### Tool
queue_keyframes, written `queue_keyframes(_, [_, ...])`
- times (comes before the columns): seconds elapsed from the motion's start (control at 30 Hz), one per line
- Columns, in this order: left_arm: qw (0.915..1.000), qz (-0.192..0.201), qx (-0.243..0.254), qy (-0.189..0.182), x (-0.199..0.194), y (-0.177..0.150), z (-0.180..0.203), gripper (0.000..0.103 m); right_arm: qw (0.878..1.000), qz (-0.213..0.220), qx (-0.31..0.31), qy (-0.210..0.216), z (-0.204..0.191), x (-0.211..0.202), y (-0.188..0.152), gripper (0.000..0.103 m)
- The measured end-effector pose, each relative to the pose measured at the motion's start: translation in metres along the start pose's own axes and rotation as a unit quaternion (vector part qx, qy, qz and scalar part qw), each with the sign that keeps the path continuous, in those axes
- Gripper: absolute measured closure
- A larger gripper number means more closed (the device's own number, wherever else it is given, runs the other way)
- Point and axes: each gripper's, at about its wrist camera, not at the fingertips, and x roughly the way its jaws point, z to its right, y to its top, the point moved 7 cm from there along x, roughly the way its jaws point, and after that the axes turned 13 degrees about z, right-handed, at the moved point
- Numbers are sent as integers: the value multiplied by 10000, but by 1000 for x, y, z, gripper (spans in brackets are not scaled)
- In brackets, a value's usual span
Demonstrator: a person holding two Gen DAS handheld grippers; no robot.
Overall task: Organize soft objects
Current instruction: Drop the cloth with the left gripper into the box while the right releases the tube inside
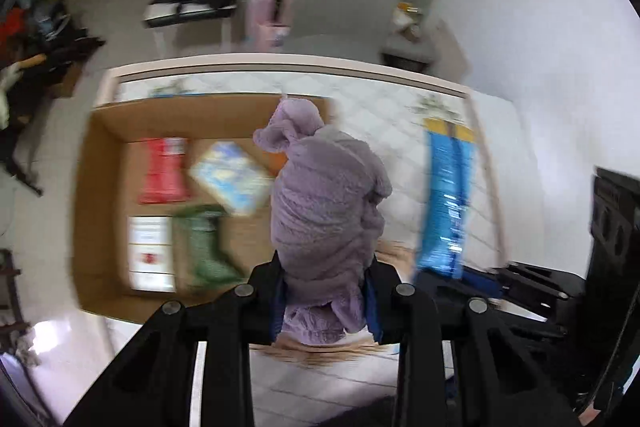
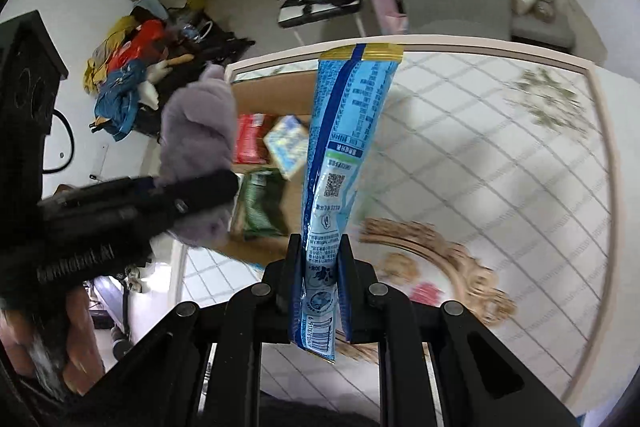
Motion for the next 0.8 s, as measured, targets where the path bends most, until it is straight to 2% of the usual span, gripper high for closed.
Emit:
queue_keyframes(0.13, [9986,-233,-111,458,14,12,-86,75,9996,-229,-56,-162,-26,47,6,86])
queue_keyframes(0.33, [9943,-696,-303,753,61,22,-166,74,9968,-629,57,-496,-35,119,7,86])
queue_keyframes(0.63, [9861,-1168,-312,1142,119,21,-209,69,9880,-1165,89,-1012,-17,182,-8,84])
queue_keyframes(0.7, [9835,-1228,-264,1302,125,21,-215,65,9873,-1183,149,-1048,-16,185,-11,79])
queue_keyframes(0.77, [9824,-1270,-215,1350,129,21,-218,63,9880,-1136,141,-1041,-16,185,-11,52])
queue_keyframes(0.8, [9818,-1290,-204,1382,128,20,-219,59,9880,-1112,153,-1060,-17,184,-10,42])
